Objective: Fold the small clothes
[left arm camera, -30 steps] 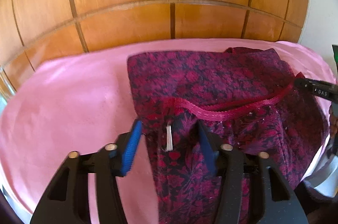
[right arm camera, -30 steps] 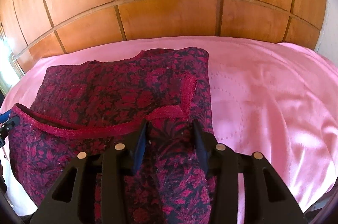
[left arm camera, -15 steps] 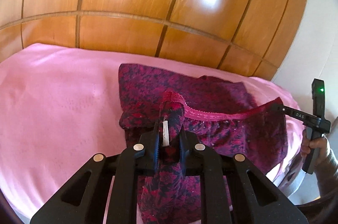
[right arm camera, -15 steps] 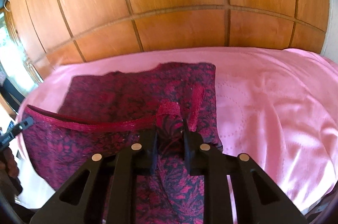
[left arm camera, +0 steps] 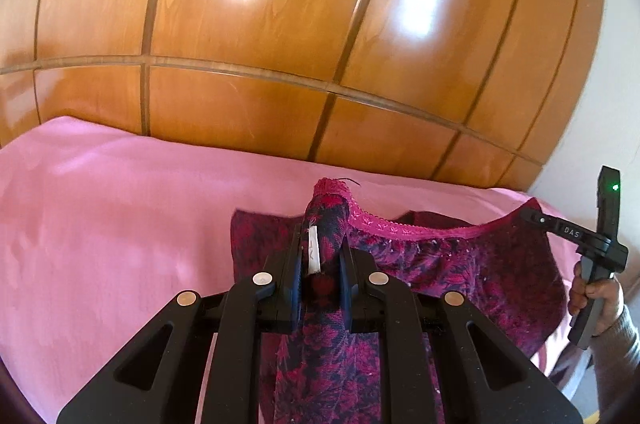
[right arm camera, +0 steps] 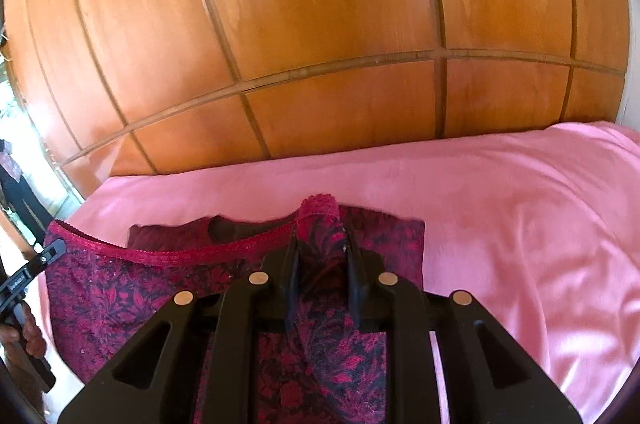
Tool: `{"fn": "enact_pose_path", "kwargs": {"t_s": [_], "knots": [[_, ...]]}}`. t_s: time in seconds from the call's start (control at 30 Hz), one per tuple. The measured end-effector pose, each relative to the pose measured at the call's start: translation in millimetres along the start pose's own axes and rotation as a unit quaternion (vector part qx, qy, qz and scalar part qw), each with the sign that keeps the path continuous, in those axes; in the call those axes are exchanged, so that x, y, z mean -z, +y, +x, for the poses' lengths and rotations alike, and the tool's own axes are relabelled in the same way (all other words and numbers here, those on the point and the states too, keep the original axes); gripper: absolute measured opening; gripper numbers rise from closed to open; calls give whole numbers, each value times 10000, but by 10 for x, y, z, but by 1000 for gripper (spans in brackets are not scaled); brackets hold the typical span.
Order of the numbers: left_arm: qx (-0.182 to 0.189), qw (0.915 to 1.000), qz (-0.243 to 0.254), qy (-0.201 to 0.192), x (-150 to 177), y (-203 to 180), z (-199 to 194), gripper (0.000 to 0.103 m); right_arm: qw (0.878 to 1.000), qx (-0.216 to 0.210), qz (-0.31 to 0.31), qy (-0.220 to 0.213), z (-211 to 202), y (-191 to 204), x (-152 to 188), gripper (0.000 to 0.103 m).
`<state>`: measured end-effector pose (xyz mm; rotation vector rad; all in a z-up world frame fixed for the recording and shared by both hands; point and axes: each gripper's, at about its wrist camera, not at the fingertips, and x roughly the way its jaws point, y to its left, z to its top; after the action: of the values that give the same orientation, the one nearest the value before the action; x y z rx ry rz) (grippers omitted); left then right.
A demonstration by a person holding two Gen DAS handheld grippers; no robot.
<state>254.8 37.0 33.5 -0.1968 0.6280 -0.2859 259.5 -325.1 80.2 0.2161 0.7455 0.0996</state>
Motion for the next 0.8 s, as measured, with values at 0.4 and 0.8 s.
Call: {"fn": "enact_pose_path", "kwargs": {"t_s": [0.4,0.8], "knots": [[-702,9952,-297,618,-327,325,1140,14,9957,761,85,527,1138,-232,-290,18],[-1414,9836,-594,950,-185,536,1342,55,9934,723,364,808,1268,-451,-269,50]]}}
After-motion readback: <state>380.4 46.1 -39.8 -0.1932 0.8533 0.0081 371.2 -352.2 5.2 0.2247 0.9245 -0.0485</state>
